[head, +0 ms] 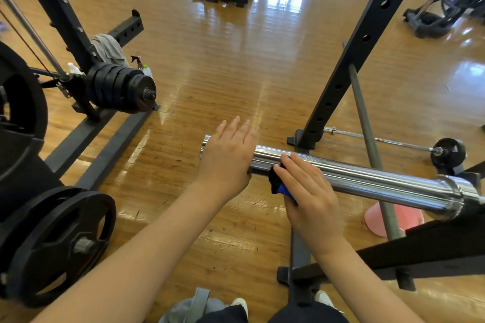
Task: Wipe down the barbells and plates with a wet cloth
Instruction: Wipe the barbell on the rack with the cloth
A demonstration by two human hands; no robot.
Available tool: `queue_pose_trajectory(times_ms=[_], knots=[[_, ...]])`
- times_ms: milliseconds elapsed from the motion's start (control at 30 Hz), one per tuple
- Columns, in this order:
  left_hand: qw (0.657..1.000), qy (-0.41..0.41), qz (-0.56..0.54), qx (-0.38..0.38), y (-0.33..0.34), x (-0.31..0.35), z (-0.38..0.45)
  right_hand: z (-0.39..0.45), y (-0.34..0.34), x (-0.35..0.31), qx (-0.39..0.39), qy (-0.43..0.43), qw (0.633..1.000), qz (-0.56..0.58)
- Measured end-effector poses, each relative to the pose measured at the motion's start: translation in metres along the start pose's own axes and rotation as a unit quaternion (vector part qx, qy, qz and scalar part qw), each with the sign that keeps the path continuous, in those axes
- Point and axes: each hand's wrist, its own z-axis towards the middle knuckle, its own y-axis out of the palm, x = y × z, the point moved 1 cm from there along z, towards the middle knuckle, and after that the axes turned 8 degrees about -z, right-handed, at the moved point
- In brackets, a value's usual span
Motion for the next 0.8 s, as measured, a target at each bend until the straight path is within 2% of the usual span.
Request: queue_pose_trajectory(times_ms=[133,267,433,600,667,700,800], knots=[[0.998,0.016,0.0,0.061,0.006,-0.002,-0.002,0.01,0.004,-0.015,-0.002,0.059,0.998,0.009],[0.986,0.052,0.032,0.154,0.011,-0.007,-0.005,0.017,0.017,-0.027,-0.007,0.02,1.0,0.013],[0.993,0.059,0.05,0.092,0.01,-0.008,-0.001,0.0,0.003,-0.001,-0.003,0.013,1.0,-0.002],[0.995,0.07,0.04,-0.062,-0.011,-0.007,0.012,0.004,0.001,-0.003,0.012,0.055,0.998,0.008],[0.99,0.063,0.041,-0.116,-0.016,-0.008,0.019,0.011,0.006,-0.016,0.008,0.032,0.999,0.021],[0.991,0.069,0.041,-0.103,-0.016,-0.007,0.018,0.013,0.01,-0.022,0.006,0.013,0.999,0.03],[0.996,0.083,0.035,0.029,-0.008,-0.008,-0.003,0.019,0.018,-0.022,0.008,-0.034,0.998,0.046]])
